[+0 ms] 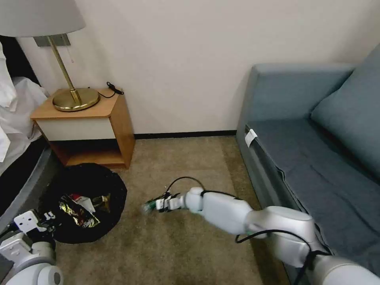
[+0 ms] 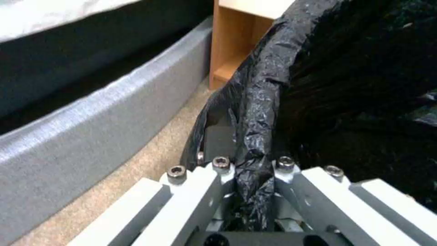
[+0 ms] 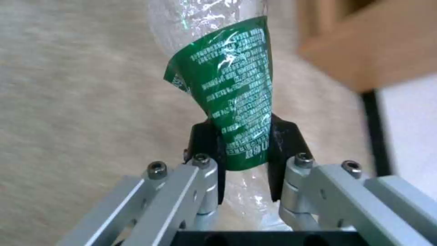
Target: Pick up the trash bin, then pick up the garbage on the floor and place it into the trash bin.
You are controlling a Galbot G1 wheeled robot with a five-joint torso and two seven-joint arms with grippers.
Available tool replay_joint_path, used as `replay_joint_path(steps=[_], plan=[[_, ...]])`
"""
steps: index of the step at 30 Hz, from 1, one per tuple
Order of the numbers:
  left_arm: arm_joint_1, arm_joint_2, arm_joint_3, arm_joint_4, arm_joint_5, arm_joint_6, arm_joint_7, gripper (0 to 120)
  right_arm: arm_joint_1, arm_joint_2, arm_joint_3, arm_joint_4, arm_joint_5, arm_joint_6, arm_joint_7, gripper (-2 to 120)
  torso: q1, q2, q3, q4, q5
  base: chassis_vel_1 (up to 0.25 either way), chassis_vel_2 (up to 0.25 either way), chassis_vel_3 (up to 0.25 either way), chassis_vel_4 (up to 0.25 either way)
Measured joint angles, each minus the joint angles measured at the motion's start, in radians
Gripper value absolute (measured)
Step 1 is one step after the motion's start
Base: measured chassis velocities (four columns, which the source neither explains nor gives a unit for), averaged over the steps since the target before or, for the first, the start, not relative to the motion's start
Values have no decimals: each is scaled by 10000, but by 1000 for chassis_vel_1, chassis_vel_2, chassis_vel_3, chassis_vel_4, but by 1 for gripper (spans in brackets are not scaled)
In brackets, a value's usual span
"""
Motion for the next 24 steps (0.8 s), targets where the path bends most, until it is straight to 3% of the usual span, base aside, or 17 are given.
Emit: replay_joint_path(steps=[9,13,14,19,20,24], plan=[[3,0,221,325,99,24,22,2,337,-928,1843,1821,485,231,18,16,0,1,-1,4,0,0,0,0,0],[-3,0,352,375,122,49,26,2,339,-1286,2309,4352,1867,-615,434,16,0,0,-1,1,-2,0,0,0,0],[-3,0,352,375,122,49,26,2,339,-1286,2309,4352,1867,-615,434,16,0,0,-1,1,-2,0,0,0,0],[-9,0,561,382,115,50,0,2,197,-1133,1848,6641,4588,-1941,1594,16,0,2,-2,4,-2,0,0,0,0],[-9,0,561,382,115,50,0,2,197,-1133,1848,6641,4588,-1941,1594,16,0,2,-2,4,-2,0,0,0,0],[-6,0,651,379,17,49,-90,2,-172,-883,1167,7926,6189,-2743,2846,16,0,3,-3,5,-3,0,0,0,0]])
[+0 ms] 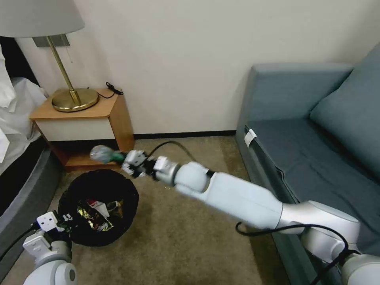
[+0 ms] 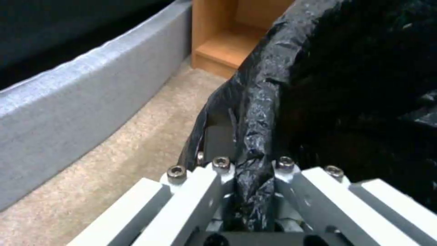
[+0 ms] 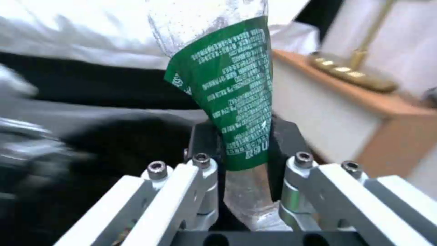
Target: Pick up the trash bin, then pick up the garbage on the floor and place it into the trash bin.
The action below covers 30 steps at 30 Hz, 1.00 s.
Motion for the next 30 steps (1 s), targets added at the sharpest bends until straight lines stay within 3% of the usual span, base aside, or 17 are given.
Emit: replay_joint_path(steps=[10,17,30], plan=[[-35,1,63,-67,-233,33,-91,2,-1067,201,-1028,880,1376,-454,1308,16,0,0,0,-2,1,0,0,0,0],[-31,0,265,-42,-348,33,-149,2,-1316,364,-1329,519,999,-587,1768,16,0,-1,0,-2,1,0,0,0,0],[173,0,315,-343,-533,55,-197,2,-1176,415,-1282,132,377,-531,1820,61,0,-1,0,-1,1,0,0,0,0]])
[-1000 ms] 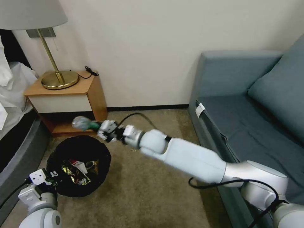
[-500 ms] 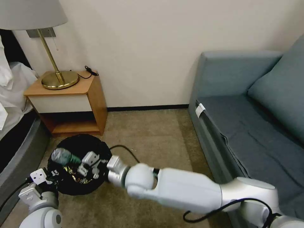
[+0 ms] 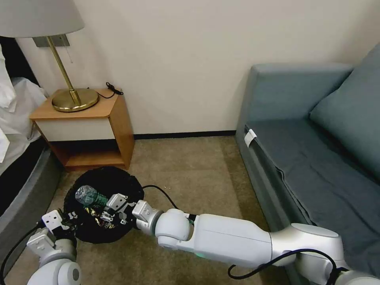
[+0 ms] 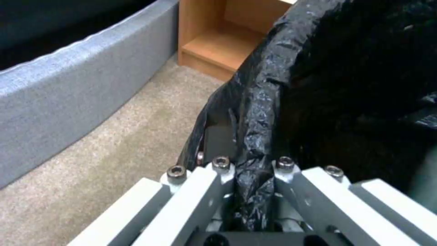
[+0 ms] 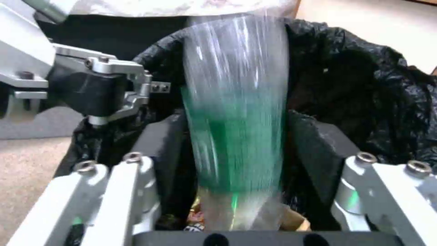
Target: Pick up the trash bin, then pick up the garbage on the floor and place it into the trash bin.
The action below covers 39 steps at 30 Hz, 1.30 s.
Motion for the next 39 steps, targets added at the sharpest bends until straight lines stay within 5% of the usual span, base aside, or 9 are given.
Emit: replay_joint_path(steps=[5,9,15,19,29,39], plan=[[43,0,8,-50,-105,57,-64,2,95,-16,110,70,-18,13,-10,78,0,0,0,0,0,0,0,0,0],[173,0,113,-257,-813,381,-676,2,194,-120,395,410,-37,27,-10,96,0,0,0,0,0,0,0,0,0],[640,1,392,-941,-3376,1301,-2452,2,400,-506,1197,1396,9,32,-1,100,0,0,0,0,2,0,0,0,0],[862,0,368,-1005,-4592,1690,-3073,2,356,-810,1669,1881,44,32,-2,100,0,0,0,0,0,0,0,0,0],[746,0,334,-251,-5521,2068,-4058,2,-473,-1523,2402,2248,-69,137,-58,100,0,0,1,0,3,0,0,0,0],[748,0,288,-15,-5403,2059,-3940,3,-959,-2003,2800,2335,-255,264,-152,100,0,0,1,-1,0,0,0,0,0]])
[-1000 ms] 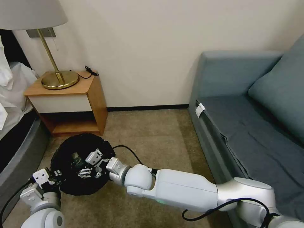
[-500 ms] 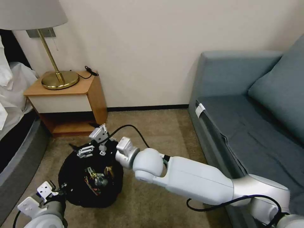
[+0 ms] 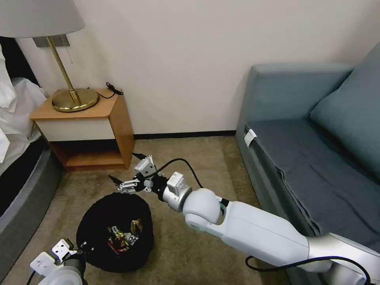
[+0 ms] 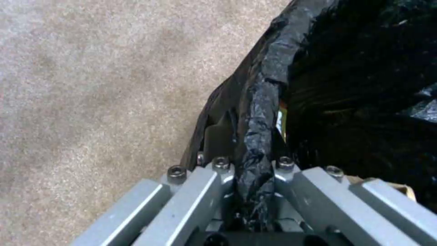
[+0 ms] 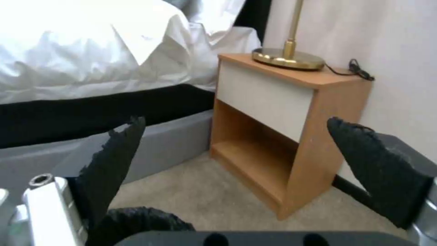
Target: Pick up the trash bin, then pick up the garbage on the floor and place it into the trash bin.
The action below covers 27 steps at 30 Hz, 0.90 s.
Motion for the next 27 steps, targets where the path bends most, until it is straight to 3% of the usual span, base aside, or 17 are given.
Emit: replay_joint_path(steps=[7,10,11,13,15,16,17,20,21,22,24,27], plan=[[221,0,-79,-209,760,-214,731,26,-199,-268,221,80,-59,32,-8,100,-1,0,-1,0,0,0,0,0,0],[499,0,-203,-527,1782,-430,1576,41,-265,-388,334,111,-71,35,-8,100,0,0,0,0,0,0,0,0,0],[499,0,-203,-527,1782,-430,1576,41,-265,-388,334,111,-71,35,-8,100,0,0,0,0,0,0,0,0,0],[788,0,-362,-737,2865,-958,2671,51,-328,-521,476,186,-48,36,-8,100,-1,0,-1,1,1,0,0,0,0],[1022,0,-556,-773,3919,-2187,4446,57,-446,-653,682,280,54,36,15,100,0,0,-1,3,0,0,0,0,0],[1123,0,-748,-770,4514,-3055,5694,63,-579,-750,950,373,158,36,103,100,0,1,-1,3,2,0,0,0,0],[1123,0,-748,-770,4514,-3055,5694,63,-579,-750,950,373,158,36,103,100,0,1,-1,3,2,0,0,0,0],[1140,0,-1094,-587,5491,-4736,7871,76,-1111,-949,1794,662,106,209,457,100,-1,0,-1,1,0,0,0,0,0],[1106,0,-1162,-576,5632,-5054,8334,81,-1399,-1013,2208,793,-6,345,561,100,0,0,-1,2,1,0,0,0,0],[1106,0,-1162,-576,5632,-5054,8334,81,-1399,-1013,2208,793,-6,345,561,100,0,0,-1,2,1,0,0,0,0],[1085,1,-1183,-629,5700,-5348,8884,89,-2003,-1163,3053,1093,-261,384,693,100,0,0,0,1,0,0,0,0,0],[1025,99,-1081,-741,5702,-5436,9145,98,-2965,-1245,4187,1559,-622,353,892,100,-1,0,-1,0,2,0,0,0,0]])
